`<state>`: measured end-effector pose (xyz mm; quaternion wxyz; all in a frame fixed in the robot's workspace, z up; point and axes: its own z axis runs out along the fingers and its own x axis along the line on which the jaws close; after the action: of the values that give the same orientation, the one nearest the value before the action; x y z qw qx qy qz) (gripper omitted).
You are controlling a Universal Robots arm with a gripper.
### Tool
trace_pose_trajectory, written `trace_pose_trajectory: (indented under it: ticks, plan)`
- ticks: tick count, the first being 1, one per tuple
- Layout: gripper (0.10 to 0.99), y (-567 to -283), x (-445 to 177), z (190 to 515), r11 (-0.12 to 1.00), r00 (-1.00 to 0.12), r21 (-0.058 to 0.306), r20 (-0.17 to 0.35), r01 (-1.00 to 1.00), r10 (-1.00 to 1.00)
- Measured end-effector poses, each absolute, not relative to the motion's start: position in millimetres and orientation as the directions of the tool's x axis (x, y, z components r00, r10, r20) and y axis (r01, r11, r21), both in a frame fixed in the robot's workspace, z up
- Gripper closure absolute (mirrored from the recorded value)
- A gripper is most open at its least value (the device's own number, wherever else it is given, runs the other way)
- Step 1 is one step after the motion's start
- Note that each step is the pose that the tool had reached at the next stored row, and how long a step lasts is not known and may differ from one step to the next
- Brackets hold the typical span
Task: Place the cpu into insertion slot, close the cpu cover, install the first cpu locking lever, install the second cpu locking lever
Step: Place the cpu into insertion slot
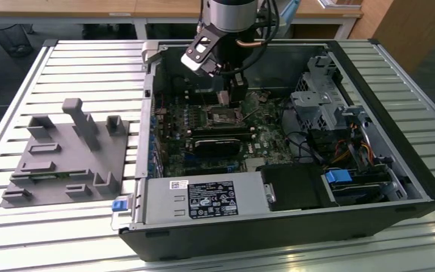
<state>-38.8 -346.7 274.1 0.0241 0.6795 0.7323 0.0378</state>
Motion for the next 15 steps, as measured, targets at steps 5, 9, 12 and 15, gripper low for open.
trace_pose_trajectory:
  ticks: [5, 9, 12, 15]
  plan:
    - [0.545, -344.8, -38.8, 272.4, 0.065, -0.066, 0.088, 0.016, 0.994, 0.998]
    - [0.545, -342.4, -38.8, 270.5, 0.055, -0.057, 0.088, 0.016, 0.995, 0.998]
    - [0.545, -341.1, -39.1, 268.4, 0.037, -0.038, 0.088, 0.016, 0.995, 0.999]
    - [0.545, -340.6, -39.3, 265.9, 0.031, -0.033, 0.088, 0.016, 0.996, 0.999]
